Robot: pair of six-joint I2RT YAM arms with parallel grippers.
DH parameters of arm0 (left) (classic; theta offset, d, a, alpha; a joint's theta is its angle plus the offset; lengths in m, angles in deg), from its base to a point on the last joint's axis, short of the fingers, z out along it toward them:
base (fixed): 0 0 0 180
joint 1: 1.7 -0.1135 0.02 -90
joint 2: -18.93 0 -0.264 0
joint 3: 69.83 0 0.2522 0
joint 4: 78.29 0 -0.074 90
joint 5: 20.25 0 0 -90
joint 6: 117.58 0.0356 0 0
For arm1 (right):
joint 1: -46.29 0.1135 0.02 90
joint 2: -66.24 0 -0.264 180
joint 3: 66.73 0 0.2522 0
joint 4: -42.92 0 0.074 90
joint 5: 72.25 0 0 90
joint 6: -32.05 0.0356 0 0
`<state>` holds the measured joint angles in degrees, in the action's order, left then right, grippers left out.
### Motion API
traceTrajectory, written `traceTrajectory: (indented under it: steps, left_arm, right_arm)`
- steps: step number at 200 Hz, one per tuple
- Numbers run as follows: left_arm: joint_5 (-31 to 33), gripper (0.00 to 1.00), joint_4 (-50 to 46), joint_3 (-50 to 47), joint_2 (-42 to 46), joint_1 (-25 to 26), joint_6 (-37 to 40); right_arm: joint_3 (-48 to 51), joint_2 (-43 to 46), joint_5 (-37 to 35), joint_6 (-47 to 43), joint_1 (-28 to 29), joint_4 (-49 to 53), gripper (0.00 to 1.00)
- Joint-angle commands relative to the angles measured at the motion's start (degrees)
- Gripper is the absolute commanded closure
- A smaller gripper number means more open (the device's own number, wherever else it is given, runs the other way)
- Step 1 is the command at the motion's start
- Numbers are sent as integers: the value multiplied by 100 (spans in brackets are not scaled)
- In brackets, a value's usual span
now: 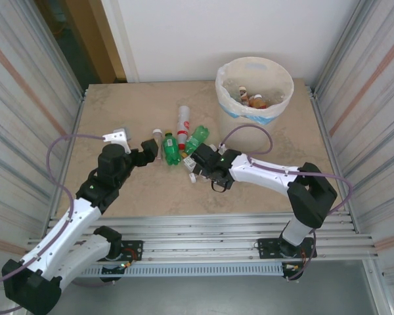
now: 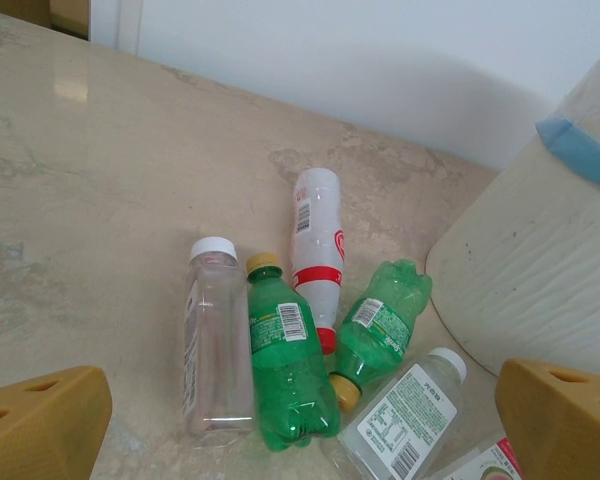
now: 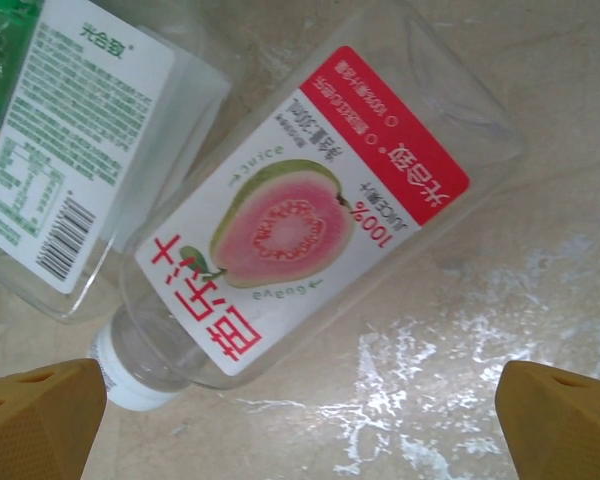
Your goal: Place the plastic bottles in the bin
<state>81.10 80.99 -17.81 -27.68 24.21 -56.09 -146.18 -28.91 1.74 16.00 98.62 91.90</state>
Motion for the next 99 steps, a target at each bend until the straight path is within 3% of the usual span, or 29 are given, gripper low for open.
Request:
traceTrajectory:
  steps: [1,99]
  left_arm:
    - [-13,1,170,-75,14,-39,12]
    - [16,1,192,-65,-59,-38,25]
  right_arm:
    - [-98,-251,193,242,-108,-188,2]
    - [-134,-678,502,-38,-249,-616,2]
